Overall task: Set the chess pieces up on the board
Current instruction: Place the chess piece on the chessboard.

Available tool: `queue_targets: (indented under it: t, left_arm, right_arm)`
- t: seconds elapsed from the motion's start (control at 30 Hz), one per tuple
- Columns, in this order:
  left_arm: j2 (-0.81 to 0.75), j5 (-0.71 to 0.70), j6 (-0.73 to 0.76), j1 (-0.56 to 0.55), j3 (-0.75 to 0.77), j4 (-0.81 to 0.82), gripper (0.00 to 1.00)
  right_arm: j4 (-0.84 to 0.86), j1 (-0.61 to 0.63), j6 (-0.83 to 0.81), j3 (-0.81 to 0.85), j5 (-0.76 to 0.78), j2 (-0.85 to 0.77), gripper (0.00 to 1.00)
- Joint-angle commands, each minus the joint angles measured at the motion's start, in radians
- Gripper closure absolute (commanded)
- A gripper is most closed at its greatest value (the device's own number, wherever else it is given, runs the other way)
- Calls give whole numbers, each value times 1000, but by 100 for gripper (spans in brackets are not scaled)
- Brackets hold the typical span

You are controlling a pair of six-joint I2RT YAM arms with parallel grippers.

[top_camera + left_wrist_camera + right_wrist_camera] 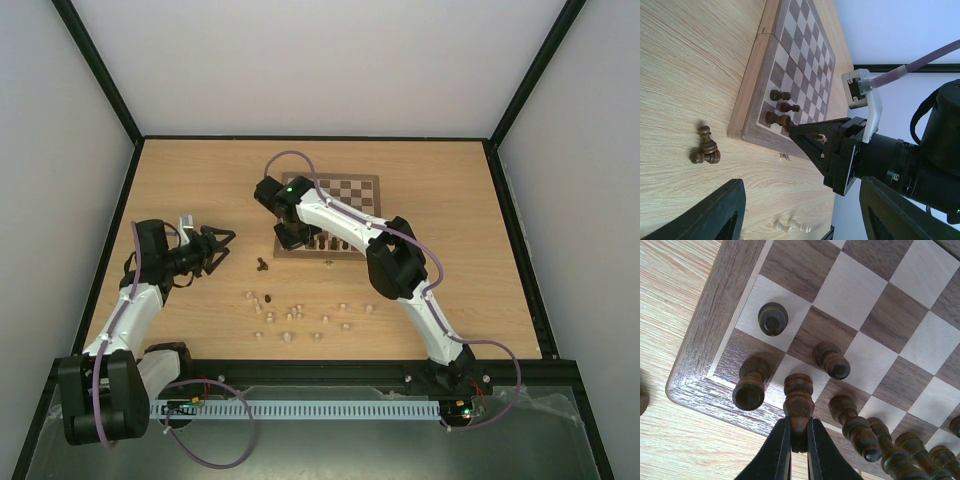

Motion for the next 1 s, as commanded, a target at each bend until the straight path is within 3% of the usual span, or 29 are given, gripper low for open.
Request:
queue_targets:
  t: [0.0, 0.6, 0.97]
  left_arm:
    - [4, 8, 7, 8, -15, 9, 35]
    - [3, 10, 5, 7, -17, 11, 35]
    - [3, 11, 4, 8, -16, 13, 35]
  right_arm:
    - [-61, 2, 0, -15, -4, -29, 95]
    - [-75, 27, 6, -43, 1, -48, 95]
    - [-75, 26, 7, -34, 15, -43, 86]
